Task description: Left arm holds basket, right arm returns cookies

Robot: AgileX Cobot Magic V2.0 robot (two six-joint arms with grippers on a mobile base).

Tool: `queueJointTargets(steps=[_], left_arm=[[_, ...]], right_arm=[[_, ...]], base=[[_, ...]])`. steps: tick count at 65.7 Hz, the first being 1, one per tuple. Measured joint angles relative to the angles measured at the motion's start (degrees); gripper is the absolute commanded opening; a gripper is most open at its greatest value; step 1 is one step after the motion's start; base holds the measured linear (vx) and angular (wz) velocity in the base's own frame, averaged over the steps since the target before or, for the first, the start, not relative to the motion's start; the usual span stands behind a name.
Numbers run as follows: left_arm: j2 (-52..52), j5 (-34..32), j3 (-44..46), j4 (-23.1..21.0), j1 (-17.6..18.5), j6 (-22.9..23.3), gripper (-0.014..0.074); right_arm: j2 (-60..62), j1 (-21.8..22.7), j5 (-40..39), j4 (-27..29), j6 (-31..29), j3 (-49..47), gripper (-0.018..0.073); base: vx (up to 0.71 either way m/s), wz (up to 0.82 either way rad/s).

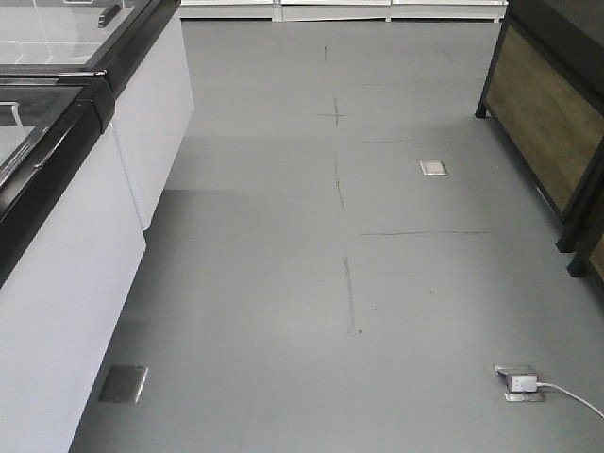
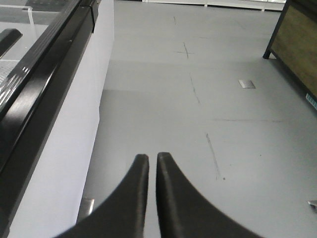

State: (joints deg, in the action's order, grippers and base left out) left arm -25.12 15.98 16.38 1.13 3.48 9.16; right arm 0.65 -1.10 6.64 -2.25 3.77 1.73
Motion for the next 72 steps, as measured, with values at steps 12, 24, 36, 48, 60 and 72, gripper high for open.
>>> queueJointTargets(steps=[12,24,36,48,60,72], left_arm=[[0.00,0.49,2.27,0.00,0.00,0.32,0.0293],[0.00,1.17,3.13,0.00,0.00,0.36,0.0402],[0.00,0.54,3.24,-1.13,0.00,0.42,0.0398],[-0.05,2.43,3.93,-9.60,0.00,0.42,0.0382],[-3.94,8.38,10.91,-15.17,0.00,4.75,0.0363],[-12.60,10.39,18.55,-15.76,0.00,14.66,0.0362]], right_arm=[[0.00,0.00,0.00,0.00,0.00,0.00,-0.0008],[0.00,0.00,0.00,0.00,0.00,0.00,-0.0008],[0.00,0.00,0.00,0.00,0.00,0.00,-0.0008],[0.00,0.00,0.00,0.00,0.00,0.00,-0.0008],[0.00,0.00,0.00,0.00,0.00,0.00,-0.0008],[0.00,0.00,0.00,0.00,0.00,0.00,-0.0008]], base=[[0.00,0.00],[0.00,0.00],[0.00,0.00],[0.00,0.00],[0.00,0.00],[0.00,0.00]])
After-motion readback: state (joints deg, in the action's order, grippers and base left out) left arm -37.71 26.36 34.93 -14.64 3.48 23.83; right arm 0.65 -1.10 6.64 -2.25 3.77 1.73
